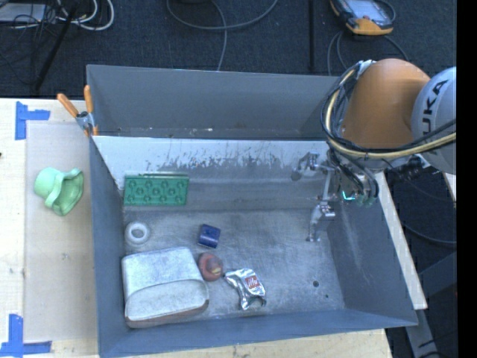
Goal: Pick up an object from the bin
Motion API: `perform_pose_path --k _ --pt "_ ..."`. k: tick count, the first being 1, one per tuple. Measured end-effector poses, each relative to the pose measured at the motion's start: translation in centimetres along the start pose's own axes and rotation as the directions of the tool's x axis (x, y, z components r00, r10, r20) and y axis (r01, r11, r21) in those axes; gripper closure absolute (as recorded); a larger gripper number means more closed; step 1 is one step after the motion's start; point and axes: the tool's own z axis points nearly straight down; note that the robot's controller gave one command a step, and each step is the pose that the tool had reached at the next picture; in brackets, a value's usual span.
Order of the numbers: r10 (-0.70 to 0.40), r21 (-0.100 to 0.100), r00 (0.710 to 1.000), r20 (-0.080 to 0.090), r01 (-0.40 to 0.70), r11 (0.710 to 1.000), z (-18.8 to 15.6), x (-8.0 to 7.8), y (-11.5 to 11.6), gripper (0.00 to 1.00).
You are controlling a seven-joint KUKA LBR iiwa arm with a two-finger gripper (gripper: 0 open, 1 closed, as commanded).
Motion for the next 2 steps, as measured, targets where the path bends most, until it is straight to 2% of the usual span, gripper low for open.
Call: perform_pose_path --k 1,2 --pt "-0.015 0.0 1.0 0.0 0.015 1.0 0.2 12.3 1.9 0.0" --pt "-0.099 -0.002 0.995 0.001 0.099 0.995 4.3 11.9 8.4 0.0"
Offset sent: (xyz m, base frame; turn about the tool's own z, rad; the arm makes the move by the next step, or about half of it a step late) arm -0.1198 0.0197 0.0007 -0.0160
